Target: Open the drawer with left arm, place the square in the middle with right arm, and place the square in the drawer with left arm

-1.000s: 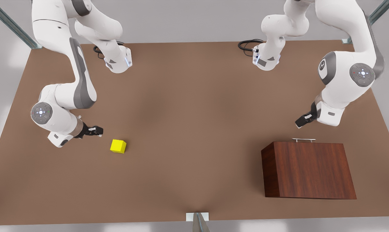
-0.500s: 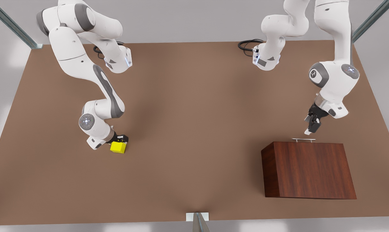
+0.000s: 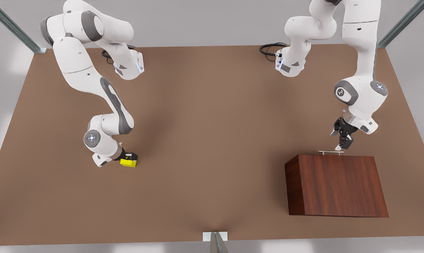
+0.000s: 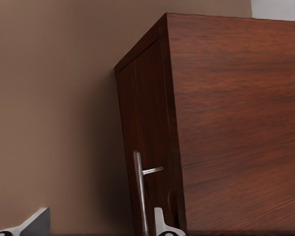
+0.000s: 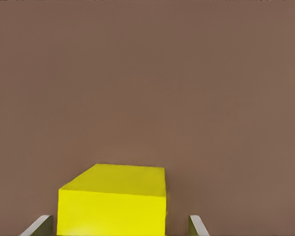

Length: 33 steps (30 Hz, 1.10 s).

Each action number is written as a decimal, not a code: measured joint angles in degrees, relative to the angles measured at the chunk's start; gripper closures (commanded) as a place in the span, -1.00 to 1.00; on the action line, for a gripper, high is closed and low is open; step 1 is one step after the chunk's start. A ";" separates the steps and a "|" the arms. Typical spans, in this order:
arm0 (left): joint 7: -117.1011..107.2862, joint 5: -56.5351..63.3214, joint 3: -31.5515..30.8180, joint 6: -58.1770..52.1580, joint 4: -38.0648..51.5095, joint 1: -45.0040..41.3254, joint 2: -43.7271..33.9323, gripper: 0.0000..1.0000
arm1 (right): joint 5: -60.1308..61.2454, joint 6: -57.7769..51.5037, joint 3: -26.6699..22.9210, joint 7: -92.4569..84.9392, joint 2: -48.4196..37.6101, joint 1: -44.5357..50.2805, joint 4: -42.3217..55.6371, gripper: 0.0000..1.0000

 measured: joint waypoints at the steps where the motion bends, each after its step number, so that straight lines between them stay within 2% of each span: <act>1: 0.05 -0.42 0.00 0.72 0.02 -0.18 0.62 -1.00 | 0.13 0.25 0.00 0.01 0.73 0.00 0.11 -1.00; 4: 0.09 -1.22 0.01 1.72 0.02 0.61 1.39 -1.00 | -0.76 2.19 -1.40 -0.25 2.51 0.61 -0.05 -1.00; 6: 0.09 -1.59 0.00 1.99 0.10 0.48 2.35 -1.00 | -0.54 1.99 -1.41 -0.08 2.55 0.71 -0.06 -0.73; 8: 0.09 -2.12 -0.08 2.52 0.32 0.62 2.90 -1.00 | 0.04 1.80 -1.41 0.63 2.46 1.15 -0.14 -0.75; 9: 0.11 -2.31 -0.08 2.82 0.37 0.54 3.13 -1.00 | -0.03 1.89 -1.41 0.62 2.46 1.14 -0.15 -0.69; 10: 0.17 -2.46 -0.08 2.87 0.37 0.58 3.16 -1.00 | 0.03 1.81 -1.41 0.62 2.43 1.14 -0.10 -0.48; 11: 0.18 -2.57 -0.08 3.20 0.37 0.61 3.45 -1.00 | -0.54 1.75 -1.41 0.45 2.45 1.14 -0.06 -0.36; 12: 0.18 -2.65 -0.08 3.23 0.45 0.59 3.56 -1.00 | -0.91 1.71 -1.41 -0.27 2.39 1.15 -0.06 -0.33; 25: 0.18 -3.43 -0.08 0.52 0.11 0.59 3.65 -1.00 | -0.86 1.13 -1.40 -0.13 1.72 1.49 0.11 -0.27; 26: 0.09 -3.50 -0.08 0.08 0.03 0.54 3.39 -1.00 | -0.82 1.13 -1.40 -0.17 1.67 1.49 0.11 -0.25; 27: 0.09 -3.54 -0.08 -0.41 0.02 0.56 3.33 -1.00 | -0.88 1.13 -1.40 -0.18 1.66 1.49 0.11 -0.14; 33: 0.33 -3.73 -0.09 -1.60 -1.64 0.48 1.87 -1.00 | -0.56 0.98 -0.61 2.38 -0.60 3.67 -0.15 -0.14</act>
